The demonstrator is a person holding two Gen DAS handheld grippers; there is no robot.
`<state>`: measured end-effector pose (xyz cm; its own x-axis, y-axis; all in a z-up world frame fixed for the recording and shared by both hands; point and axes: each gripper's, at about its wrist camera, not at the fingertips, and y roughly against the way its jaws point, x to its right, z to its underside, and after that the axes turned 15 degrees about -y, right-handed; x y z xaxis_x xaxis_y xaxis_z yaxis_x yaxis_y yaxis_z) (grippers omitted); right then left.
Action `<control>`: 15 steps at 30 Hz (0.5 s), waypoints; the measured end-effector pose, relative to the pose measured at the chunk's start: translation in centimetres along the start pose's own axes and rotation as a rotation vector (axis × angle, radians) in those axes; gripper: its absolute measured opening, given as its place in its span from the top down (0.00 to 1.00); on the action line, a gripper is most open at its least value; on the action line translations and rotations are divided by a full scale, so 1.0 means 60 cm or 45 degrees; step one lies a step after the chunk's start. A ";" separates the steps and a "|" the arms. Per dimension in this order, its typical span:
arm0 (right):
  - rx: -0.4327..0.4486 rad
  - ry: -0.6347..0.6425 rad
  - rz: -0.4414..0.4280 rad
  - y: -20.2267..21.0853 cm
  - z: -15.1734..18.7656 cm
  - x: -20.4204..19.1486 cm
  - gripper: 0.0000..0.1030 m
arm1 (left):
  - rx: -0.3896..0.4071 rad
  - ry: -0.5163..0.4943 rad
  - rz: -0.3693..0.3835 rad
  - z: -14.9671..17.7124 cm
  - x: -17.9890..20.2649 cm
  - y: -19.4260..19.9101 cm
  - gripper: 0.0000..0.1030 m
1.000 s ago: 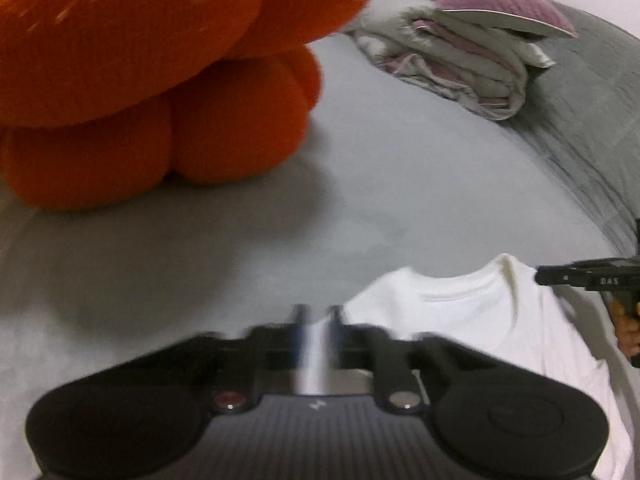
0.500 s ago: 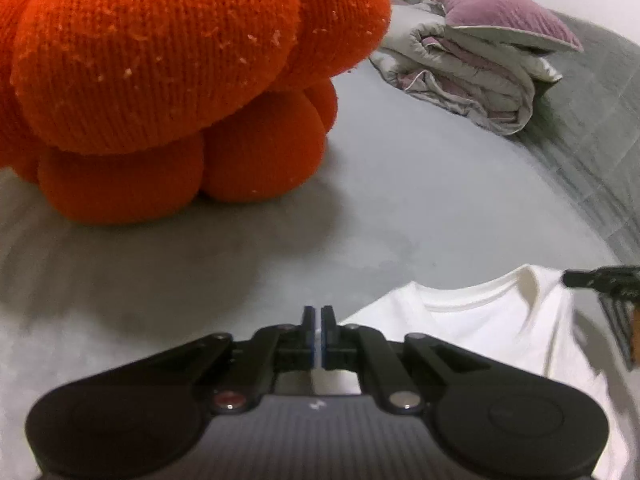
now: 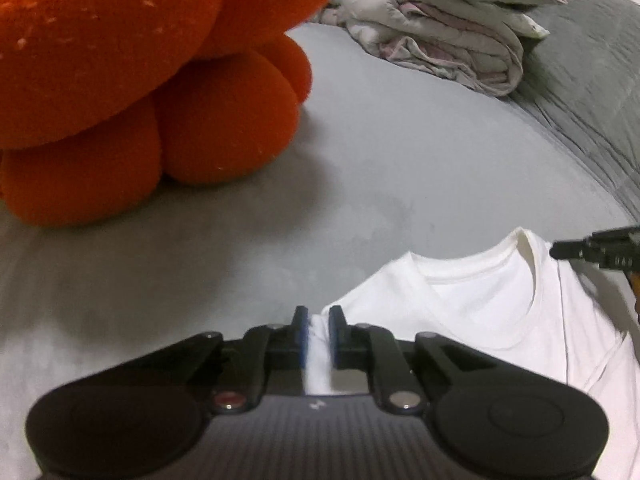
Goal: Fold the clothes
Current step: 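Pinch the collar edge with the right gripper while the left gripper pinches it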
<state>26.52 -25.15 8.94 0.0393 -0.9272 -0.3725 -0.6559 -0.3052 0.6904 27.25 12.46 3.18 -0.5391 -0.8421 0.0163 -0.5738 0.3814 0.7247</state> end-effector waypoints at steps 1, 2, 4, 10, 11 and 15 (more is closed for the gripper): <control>0.009 0.021 0.011 0.001 0.001 -0.004 0.93 | 0.009 0.001 -0.012 -0.002 0.001 0.003 0.91; 0.019 0.038 0.023 0.004 0.002 -0.008 0.94 | 0.025 -0.014 -0.023 -0.011 0.008 0.002 0.91; 0.065 0.073 0.031 0.019 0.003 -0.018 0.94 | 0.090 -0.028 -0.021 -0.010 0.011 0.024 0.91; 0.208 0.145 -0.029 0.108 0.018 -0.039 0.95 | 0.304 -0.063 0.034 0.012 0.012 0.125 0.91; 0.228 0.164 -0.045 0.125 0.024 -0.043 0.95 | 0.337 -0.083 0.044 0.018 0.016 0.142 0.91; 0.281 0.208 -0.109 0.190 0.054 -0.056 0.95 | 0.427 -0.172 0.075 0.058 0.039 0.195 0.91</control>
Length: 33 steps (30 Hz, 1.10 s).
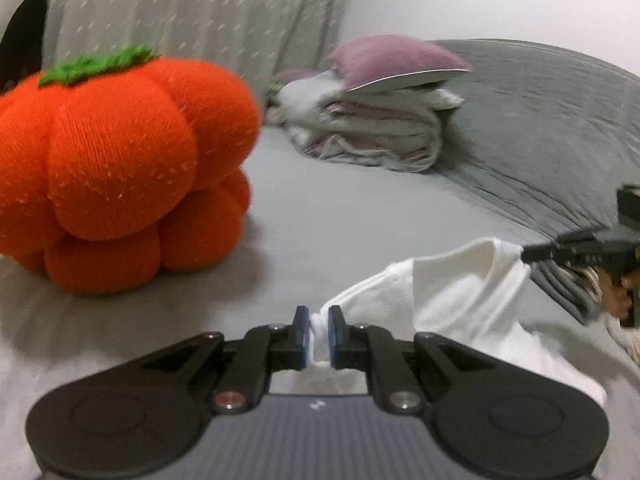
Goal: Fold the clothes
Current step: 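Pinch the collar edge with the right gripper while the left gripper pinches it, then lift the collar with both grippers and fold it over onto the hem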
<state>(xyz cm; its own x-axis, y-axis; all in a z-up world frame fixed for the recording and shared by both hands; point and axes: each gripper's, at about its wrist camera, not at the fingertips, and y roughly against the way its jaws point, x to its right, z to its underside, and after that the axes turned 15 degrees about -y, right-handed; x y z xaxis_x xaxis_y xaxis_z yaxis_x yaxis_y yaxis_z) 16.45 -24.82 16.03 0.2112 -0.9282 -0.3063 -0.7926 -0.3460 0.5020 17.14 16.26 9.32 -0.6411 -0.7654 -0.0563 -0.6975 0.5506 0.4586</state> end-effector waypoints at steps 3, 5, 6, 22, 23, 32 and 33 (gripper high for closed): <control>0.003 0.055 -0.033 0.041 0.018 -0.023 0.95 | 0.050 -0.024 0.024 0.020 0.019 0.039 0.91; 0.004 0.073 -0.057 0.068 0.032 -0.034 0.95 | 0.085 -0.045 0.040 0.030 0.033 0.058 0.91; 0.004 0.078 -0.069 0.081 0.038 -0.038 0.95 | 0.100 -0.055 0.045 0.032 0.042 0.063 0.91; -0.212 0.206 -0.037 0.095 0.166 -0.054 0.96 | -0.054 -0.201 0.107 0.139 0.129 0.114 0.90; -0.227 0.213 -0.026 0.093 0.169 -0.055 0.96 | -0.073 -0.193 0.113 0.139 0.129 0.115 0.90; -0.342 0.273 0.065 0.088 0.189 -0.080 0.86 | -0.151 0.131 0.123 0.129 0.099 0.151 0.86; -0.329 0.232 0.064 0.096 0.184 -0.080 0.85 | -0.167 0.193 0.121 0.127 0.096 0.151 0.86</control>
<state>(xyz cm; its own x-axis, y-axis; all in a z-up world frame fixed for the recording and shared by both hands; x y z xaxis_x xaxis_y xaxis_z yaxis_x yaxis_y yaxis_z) 4.54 -20.83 11.48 0.2932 -0.9461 -0.1375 -0.6381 -0.3007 0.7088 4.70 19.36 6.40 -0.6394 -0.7591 0.1221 -0.5826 0.5820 0.5673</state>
